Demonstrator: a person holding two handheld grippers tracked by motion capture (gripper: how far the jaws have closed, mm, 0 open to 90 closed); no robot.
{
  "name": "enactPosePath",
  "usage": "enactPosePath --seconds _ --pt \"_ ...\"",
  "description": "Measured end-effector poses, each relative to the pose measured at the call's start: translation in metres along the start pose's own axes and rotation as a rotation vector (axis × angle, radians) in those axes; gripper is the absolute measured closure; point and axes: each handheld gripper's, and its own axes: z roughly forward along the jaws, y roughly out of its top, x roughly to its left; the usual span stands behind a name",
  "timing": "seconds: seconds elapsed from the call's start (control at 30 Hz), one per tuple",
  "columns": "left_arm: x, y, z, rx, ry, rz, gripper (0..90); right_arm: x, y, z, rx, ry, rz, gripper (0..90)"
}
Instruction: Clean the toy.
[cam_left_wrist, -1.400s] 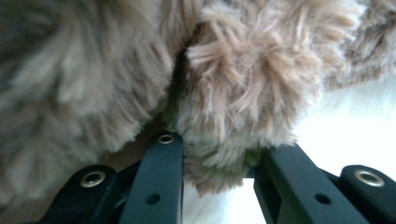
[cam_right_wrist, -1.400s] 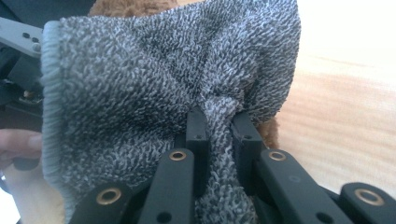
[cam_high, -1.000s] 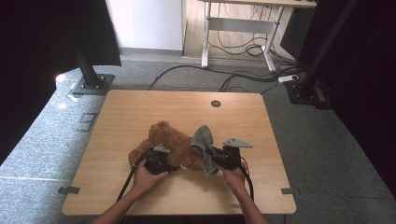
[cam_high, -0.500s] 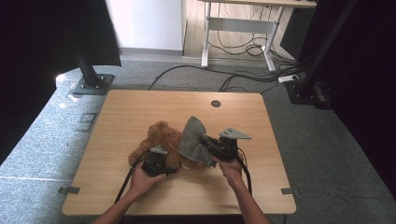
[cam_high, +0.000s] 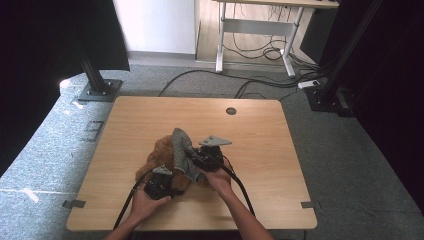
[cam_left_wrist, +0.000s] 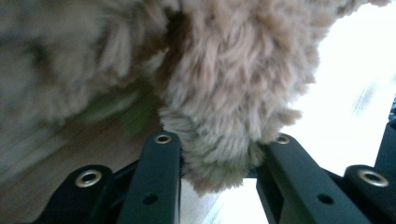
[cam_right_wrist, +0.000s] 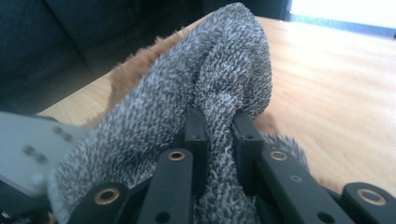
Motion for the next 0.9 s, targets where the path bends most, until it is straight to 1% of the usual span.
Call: enactPosePath --seconds 0.07,0.2,0.33,0.37,0.4,0.43,0.47,0.53,0.57,0.6,0.67,0.73,0.77,0.83,0.9 --pt "-0.002 -0.001 -0.002 -0.011 0.004 0.008 73.0 -0.003 -0.006 -0.004 -0.007 0.002 0.023 80.0" --pt "-0.009 -0.007 -0.009 -0.044 -0.006 0.032 69.2 -0.007 -0.019 -0.015 -0.026 0.011 0.033 80.1" --pt "-0.016 -0.012 -0.024 -0.083 0.006 0.062 63.1 -0.012 -0.029 -0.021 -0.047 0.033 0.059 80.4" --pt "-0.016 -0.012 -0.028 -0.1 0.011 0.064 61.7 -0.013 -0.031 -0.022 -0.051 0.036 0.062 80.4" --pt "-0.016 -0.012 -0.028 -0.1 0.011 0.064 59.5 -0.013 -0.031 -0.022 -0.051 0.036 0.062 80.4" --pt "-0.016 -0.012 -0.035 -0.122 0.017 0.065 59.5 -0.012 -0.033 -0.023 -0.055 0.04 0.061 80.5" --pt "-0.014 -0.012 -0.044 -0.151 0.026 0.063 54.0 -0.01 -0.036 -0.025 -0.057 0.046 0.049 80.6" --pt "-0.01 -0.012 -0.055 -0.186 0.029 0.06 51.0 -0.01 -0.038 -0.027 -0.059 0.051 0.044 80.6" --pt "-0.01 -0.012 -0.055 -0.186 0.029 0.06 49.0 -0.009 -0.04 -0.028 -0.062 0.051 0.044 80.6" --pt "-0.006 -0.012 -0.064 -0.216 0.021 0.059 47.1 -0.009 -0.042 -0.029 -0.065 0.053 0.047 80.7" --pt "-0.002 -0.013 -0.075 -0.245 0.016 0.058 44.7 -0.009 -0.045 -0.031 -0.07 0.057 0.051 80.7" --pt "0.003 -0.014 -0.085 -0.278 0.03 0.051 43.7 -0.009 -0.047 -0.033 -0.074 0.064 0.048 80.8" --pt "0.005 -0.015 -0.09 -0.293 0.045 0.046 43.8 -0.008 -0.047 -0.034 -0.072 0.068 0.046 80.8" --pt "0.008 -0.015 -0.092 -0.288 0.072 0.047 43.3 -0.008 -0.048 -0.035 -0.071 0.07 0.04 80.8" --pt "0.011 -0.014 -0.088 -0.263 0.092 0.039 41.3 -0.009 -0.048 -0.036 -0.069 0.072 0.044 80.7"
